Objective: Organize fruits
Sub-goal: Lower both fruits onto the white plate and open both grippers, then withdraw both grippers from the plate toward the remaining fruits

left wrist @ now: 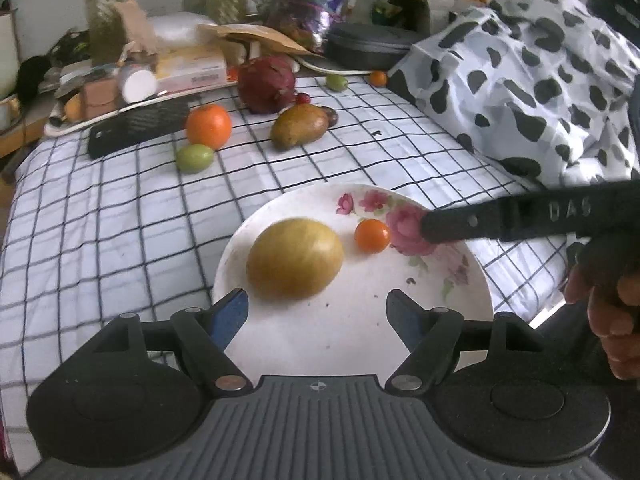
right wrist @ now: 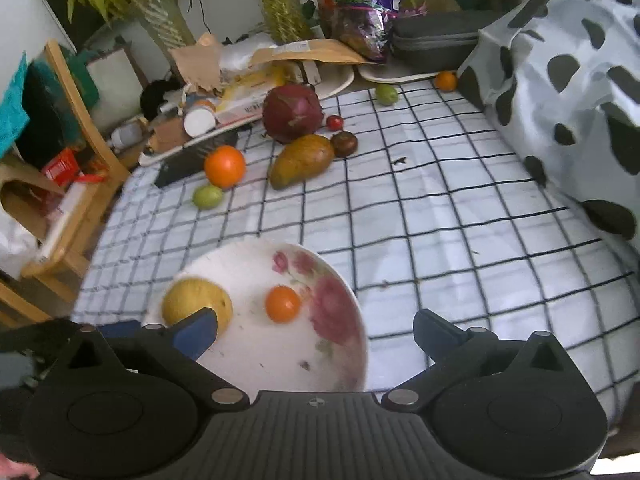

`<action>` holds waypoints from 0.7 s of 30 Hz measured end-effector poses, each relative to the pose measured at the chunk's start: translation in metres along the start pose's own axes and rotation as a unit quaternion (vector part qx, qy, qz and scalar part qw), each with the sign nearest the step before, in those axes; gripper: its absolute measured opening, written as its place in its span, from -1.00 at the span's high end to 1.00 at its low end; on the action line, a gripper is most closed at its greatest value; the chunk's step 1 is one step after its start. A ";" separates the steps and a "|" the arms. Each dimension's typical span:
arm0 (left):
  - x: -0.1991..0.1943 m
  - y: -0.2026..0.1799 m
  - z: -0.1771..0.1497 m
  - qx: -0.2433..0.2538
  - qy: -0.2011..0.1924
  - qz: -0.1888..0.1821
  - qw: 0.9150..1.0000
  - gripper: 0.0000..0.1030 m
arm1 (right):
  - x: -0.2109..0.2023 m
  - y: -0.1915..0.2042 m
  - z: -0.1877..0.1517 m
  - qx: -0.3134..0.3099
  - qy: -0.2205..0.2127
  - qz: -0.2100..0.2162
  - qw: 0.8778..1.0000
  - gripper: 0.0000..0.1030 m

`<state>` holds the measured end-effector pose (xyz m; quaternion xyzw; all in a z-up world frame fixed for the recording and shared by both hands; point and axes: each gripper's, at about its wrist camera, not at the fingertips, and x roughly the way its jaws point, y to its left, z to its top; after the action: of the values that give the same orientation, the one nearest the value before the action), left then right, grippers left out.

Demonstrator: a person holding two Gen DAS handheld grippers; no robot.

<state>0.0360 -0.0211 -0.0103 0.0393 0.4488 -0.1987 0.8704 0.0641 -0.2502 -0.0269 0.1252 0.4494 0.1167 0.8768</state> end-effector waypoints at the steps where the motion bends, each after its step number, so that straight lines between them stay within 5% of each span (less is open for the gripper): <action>1: -0.002 0.001 -0.002 -0.006 0.000 0.002 1.000 -0.46 | -0.001 0.002 -0.003 -0.010 0.000 -0.009 1.000 -1.00; 21: -0.014 0.020 -0.020 -0.058 0.010 0.043 0.997 -0.46 | -0.008 0.040 -0.041 -0.136 -0.006 -0.079 0.988 -1.00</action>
<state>0.0210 0.0061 -0.0136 0.0100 0.4661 -0.1342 0.8744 0.0223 -0.2103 -0.0306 -0.0306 0.4330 0.1059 0.8946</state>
